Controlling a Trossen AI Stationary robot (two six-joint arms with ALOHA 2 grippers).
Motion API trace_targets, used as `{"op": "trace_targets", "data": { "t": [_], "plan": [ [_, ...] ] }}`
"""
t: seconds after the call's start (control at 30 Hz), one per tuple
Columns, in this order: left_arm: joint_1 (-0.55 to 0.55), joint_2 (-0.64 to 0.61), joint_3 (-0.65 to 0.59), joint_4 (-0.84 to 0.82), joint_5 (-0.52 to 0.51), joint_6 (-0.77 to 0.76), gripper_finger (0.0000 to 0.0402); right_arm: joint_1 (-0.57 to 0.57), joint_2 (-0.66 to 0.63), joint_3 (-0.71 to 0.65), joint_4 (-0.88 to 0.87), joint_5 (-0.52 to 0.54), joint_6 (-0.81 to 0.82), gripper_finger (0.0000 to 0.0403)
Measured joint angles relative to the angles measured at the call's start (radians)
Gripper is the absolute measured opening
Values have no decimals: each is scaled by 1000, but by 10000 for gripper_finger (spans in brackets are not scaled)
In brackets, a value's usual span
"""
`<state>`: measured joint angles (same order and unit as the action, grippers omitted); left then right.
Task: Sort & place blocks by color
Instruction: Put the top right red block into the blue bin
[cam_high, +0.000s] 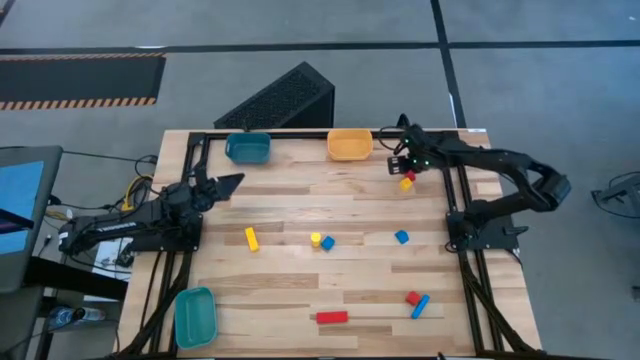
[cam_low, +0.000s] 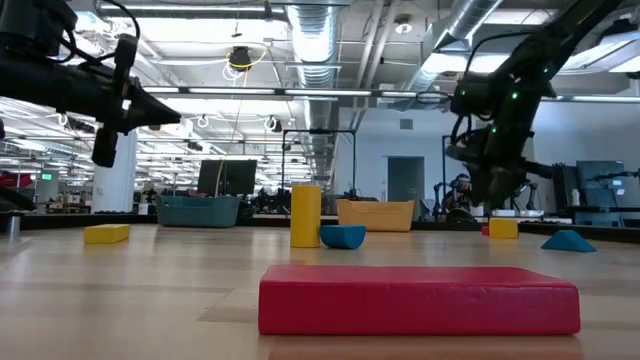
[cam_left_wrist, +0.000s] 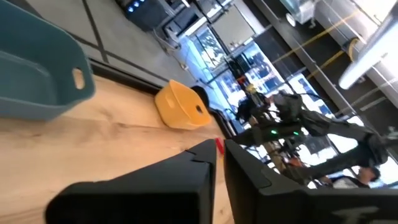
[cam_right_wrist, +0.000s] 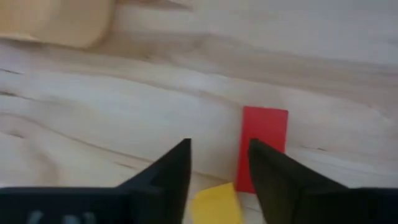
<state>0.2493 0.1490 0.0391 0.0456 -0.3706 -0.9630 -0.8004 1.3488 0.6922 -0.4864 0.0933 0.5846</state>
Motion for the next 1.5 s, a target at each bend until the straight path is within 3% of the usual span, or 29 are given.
{"op": "trace_targets", "data": {
  "t": [0.17, 0.33, 0.53, 0.7, 0.9, 1.07, 1.3, 1.5],
  "plan": [
    [-30, 4, 0, -2, -1, -3, 70, -24, 89, 0, -10, 36, -10, 268],
    [-60, 4, 0, -2, -23, -38, 104, -41, 152, 0, 0, 63, -10, 282],
    [-84, 4, 0, 4, -105, -51, 98, -25, 176, 5, 0, 105, -19, 281],
    [-90, 4, 0, 31, -114, -36, 87, -18, 176, 4, -4, 114, -19, 280],
    [-94, 4, 0, 101, -96, -55, 86, -18, 177, 3, -6, 119, 10, 246],
    [-104, 9, 0, 145, -94, -27, 86, 4, 176, -8, 3, 139, 72, 195],
    [-105, 51, 0, 109, -49, -55, 86, 27, 175, -8, 33, 141, 19, 120],
    [-105, 108, 0, -1, 57, -126, 86, 64, 157, -3, 8, 112, -9, 114]
  ]
}}
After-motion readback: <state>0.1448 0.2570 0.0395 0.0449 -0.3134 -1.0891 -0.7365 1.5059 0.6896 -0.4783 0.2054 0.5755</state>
